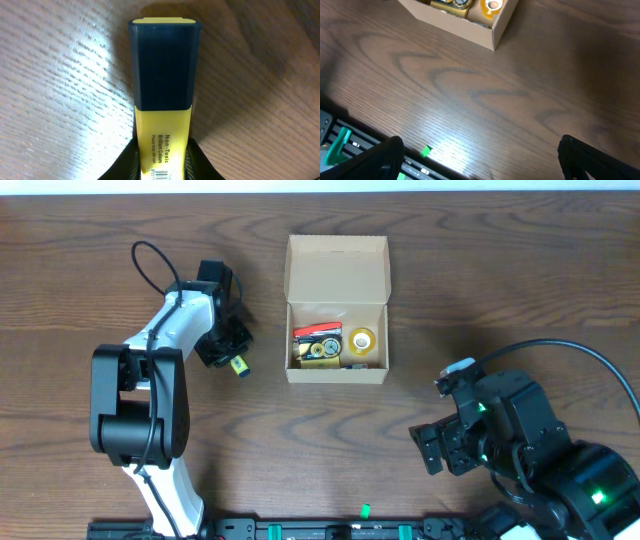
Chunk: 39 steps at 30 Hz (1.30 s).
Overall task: Pack container
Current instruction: 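Lower the left gripper onto the yellow highlighter and grasp it, then carry the highlighter over the box with the left gripper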
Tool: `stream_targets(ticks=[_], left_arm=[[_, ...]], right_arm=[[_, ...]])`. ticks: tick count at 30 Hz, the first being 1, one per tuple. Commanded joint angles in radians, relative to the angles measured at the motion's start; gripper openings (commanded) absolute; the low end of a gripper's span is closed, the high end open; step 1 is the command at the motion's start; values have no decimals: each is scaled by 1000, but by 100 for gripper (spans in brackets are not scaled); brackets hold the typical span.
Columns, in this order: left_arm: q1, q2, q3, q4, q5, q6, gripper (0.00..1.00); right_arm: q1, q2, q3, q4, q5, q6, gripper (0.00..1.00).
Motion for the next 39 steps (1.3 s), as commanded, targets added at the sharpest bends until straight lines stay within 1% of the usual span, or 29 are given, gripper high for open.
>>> stream_targets(ticks=[1, 6, 11, 18, 20, 22, 26, 31, 36, 39], left_arm=[[-1, 23, 6, -12, 38, -126, 6], [-1, 22, 86, -90, 38, -243, 6], [-2, 19, 262, -234, 29, -331, 6], [-50, 18, 492, -346, 26, -477, 6], [-80, 18, 529, -351, 19, -505, 6], [-122, 17, 564, -350, -16, -542, 6], [-236, 17, 639, -344, -101, -661, 6], [-334, 17, 650, -343, -79, -906, 6], [-418, 18, 650, -314, -94, -1032, 6], [-478, 22, 650, -284, -157, -1162, 6]], right_arm=[[7, -3, -2, -1, 0, 1, 99], [7, -3, -2, -1, 0, 1, 99], [7, -3, -2, -1, 0, 1, 99], [7, -3, -2, -1, 0, 1, 99], [7, -3, -2, -1, 0, 1, 99], [7, -3, -2, -1, 0, 1, 99], [7, -3, -2, -1, 0, 1, 99], [7, -3, -2, -1, 0, 1, 99], [7, -3, -2, -1, 0, 1, 99], [7, -3, -2, -1, 0, 1, 99]])
